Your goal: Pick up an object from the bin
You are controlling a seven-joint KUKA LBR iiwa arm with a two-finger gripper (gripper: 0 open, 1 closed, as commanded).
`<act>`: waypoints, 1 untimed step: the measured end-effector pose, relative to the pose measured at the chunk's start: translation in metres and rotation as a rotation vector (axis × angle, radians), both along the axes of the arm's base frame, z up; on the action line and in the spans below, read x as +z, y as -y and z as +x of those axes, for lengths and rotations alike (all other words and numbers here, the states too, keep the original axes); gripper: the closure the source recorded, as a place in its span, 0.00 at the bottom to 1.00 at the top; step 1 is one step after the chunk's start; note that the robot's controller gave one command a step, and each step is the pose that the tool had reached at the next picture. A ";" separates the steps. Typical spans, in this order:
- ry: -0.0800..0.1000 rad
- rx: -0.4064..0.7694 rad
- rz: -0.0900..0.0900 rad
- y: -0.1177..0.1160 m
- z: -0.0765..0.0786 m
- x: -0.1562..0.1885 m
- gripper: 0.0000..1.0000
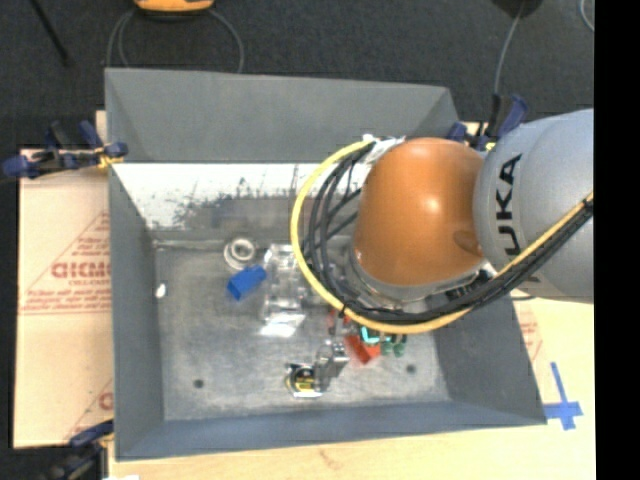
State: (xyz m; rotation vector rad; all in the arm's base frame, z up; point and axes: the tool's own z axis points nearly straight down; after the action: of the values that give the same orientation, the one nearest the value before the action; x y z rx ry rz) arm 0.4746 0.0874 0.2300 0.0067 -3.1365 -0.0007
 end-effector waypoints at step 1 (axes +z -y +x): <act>0.014 0.087 0.001 0.003 0.020 -0.155 0.00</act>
Offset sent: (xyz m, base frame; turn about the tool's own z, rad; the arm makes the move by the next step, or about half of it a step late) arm 0.0181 -0.0022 -0.1549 -0.0885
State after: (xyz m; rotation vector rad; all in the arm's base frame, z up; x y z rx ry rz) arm 0.4949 0.0847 0.0746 0.1432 -3.1468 -0.0017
